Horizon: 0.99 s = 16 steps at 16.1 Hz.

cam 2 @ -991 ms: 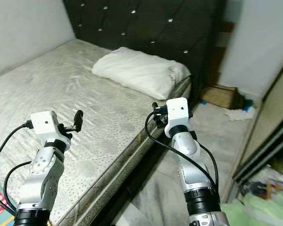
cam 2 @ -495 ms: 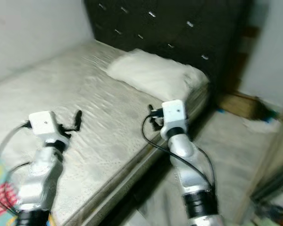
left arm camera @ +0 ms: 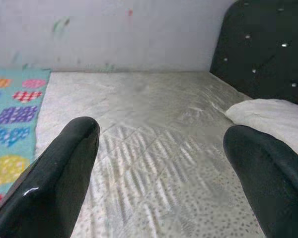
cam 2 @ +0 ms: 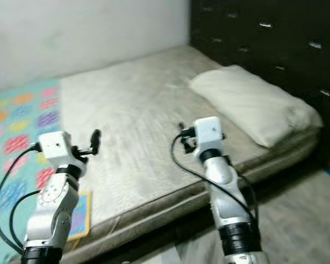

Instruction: Clean up the room

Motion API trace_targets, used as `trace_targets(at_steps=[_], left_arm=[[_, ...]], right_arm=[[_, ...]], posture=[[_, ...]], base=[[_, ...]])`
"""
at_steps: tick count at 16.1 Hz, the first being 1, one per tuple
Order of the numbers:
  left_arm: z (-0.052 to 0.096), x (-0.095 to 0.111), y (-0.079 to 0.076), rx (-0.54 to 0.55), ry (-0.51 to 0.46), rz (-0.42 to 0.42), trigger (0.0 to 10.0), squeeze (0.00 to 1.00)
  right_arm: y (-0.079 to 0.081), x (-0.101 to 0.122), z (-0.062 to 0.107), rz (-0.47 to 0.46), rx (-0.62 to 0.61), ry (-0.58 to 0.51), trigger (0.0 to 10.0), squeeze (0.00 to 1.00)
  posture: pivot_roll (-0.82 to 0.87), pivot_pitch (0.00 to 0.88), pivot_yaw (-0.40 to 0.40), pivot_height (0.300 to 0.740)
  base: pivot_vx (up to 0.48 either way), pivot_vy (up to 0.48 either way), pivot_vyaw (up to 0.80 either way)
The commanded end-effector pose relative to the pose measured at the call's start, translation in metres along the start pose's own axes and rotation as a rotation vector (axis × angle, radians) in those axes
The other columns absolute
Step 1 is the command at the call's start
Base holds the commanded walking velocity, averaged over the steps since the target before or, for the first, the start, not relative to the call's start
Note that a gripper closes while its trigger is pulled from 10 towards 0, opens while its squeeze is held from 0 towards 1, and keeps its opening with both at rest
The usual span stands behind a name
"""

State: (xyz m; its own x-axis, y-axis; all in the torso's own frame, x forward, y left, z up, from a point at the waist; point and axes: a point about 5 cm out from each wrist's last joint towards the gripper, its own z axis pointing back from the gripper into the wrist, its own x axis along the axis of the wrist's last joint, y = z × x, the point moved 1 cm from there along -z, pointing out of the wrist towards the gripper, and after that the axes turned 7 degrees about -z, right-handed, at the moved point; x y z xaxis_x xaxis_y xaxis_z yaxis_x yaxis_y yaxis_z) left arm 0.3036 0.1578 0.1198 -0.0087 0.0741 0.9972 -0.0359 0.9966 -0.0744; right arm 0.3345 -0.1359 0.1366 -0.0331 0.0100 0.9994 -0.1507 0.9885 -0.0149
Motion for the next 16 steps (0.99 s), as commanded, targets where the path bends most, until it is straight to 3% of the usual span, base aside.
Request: trace_targets(at_steps=[1, 6, 10, 16], left_arm=[[-0.0003, 0.0022, 0.0056, 0.008, -0.004, -0.015, 10.0, 0.00], [-0.0001, 0.0015, 0.0068, 0.024, -0.005, 0.013, 10.0, 0.00], [-0.0003, -0.0001, 0.0074, 0.021, 0.009, 0.034, 10.0, 0.00], [-0.0013, 0.0005, 0.0063, 0.018, 0.004, 0.035, 10.0, 0.00]], right_arm=[[0.0109, 0.0058, -0.0022, -0.008, 0.038, -0.018, 10.0, 0.00], [0.0121, 0.0068, -0.0024, -0.012, 0.048, -0.025, 10.0, 0.00], [0.0133, 0.0074, -0.0035, -0.037, 0.055, -0.023, 10.0, 0.00], [0.0142, 0.0071, -0.0046, -0.033, 0.063, -0.022, 10.0, 0.00]], posture=[[-0.09, 0.000, 0.066, 0.740], [-0.09, 0.000, 0.065, 0.740], [-0.09, 0.000, 0.062, 0.740], [-0.09, 0.000, 0.057, 0.740]], base=[[0.000, 0.000, 0.80], [0.000, 0.000, 0.80], [0.000, 0.000, 0.00], [0.000, 0.458, 0.00]])
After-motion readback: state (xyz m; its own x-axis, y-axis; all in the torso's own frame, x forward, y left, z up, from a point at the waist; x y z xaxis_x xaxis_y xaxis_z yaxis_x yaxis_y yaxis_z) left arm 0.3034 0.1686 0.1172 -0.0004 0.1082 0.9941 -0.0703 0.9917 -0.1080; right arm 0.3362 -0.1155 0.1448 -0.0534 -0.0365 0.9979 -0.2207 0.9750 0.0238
